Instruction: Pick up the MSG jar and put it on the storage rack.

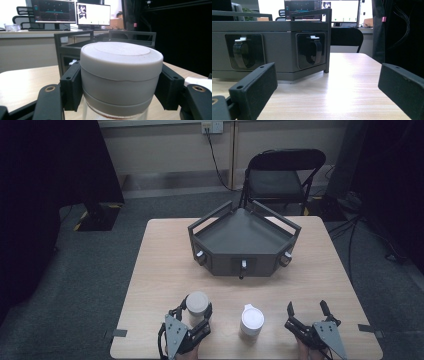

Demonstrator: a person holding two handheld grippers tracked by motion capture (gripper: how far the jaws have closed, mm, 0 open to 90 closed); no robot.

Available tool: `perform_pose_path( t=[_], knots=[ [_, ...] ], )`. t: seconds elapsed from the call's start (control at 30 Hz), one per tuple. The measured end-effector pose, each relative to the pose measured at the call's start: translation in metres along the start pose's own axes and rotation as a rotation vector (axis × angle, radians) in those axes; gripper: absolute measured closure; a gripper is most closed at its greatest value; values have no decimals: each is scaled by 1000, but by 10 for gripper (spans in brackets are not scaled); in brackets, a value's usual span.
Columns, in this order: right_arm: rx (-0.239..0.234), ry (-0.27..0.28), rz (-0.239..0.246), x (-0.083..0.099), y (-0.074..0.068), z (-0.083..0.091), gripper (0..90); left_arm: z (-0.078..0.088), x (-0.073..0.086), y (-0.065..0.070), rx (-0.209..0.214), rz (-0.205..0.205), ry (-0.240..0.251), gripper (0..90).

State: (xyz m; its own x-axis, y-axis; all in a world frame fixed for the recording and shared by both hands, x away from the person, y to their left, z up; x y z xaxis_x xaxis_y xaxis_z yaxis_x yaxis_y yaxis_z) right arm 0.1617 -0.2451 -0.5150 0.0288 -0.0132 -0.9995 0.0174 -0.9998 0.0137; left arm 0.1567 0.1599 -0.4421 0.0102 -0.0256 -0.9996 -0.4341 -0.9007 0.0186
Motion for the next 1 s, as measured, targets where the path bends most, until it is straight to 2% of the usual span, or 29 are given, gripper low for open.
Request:
perform_pose_path(
  t=[0.23,0.37,0.5,0.6,0.73,0.77,0.97,1.0],
  knots=[
    [1,0,0,0,0,0,8,-12,-19,-10,65,1,9,338],
    [2,0,0,0,0,0,9,-19,-28,-10,82,-21,14,338],
    [3,0,0,0,0,0,8,-28,-35,-13,114,-17,18,338],
    [3,0,0,0,0,0,8,-33,-38,-14,120,-17,19,338],
    [3,0,0,0,0,0,8,-51,-49,-24,139,3,19,338],
    [3,0,0,0,0,0,8,-51,-49,-24,139,3,19,338],
    [3,0,0,0,0,0,8,-80,-69,-32,118,46,-3,338],
    [2,0,0,0,0,0,8,-80,-69,-32,118,46,-3,338]
  ],
)
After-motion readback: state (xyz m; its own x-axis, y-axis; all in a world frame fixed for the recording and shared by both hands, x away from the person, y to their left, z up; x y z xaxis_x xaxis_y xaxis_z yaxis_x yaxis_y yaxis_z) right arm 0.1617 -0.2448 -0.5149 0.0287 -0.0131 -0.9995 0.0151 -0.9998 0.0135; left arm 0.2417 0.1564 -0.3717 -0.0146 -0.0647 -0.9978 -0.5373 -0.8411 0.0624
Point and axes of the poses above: each handheld gripper's, and its own axes: z roughly backward along the jaws, x roughly out of its underside, y roughly to its right, the point moved 4 cm from there along -z, roughly forward along the jaws
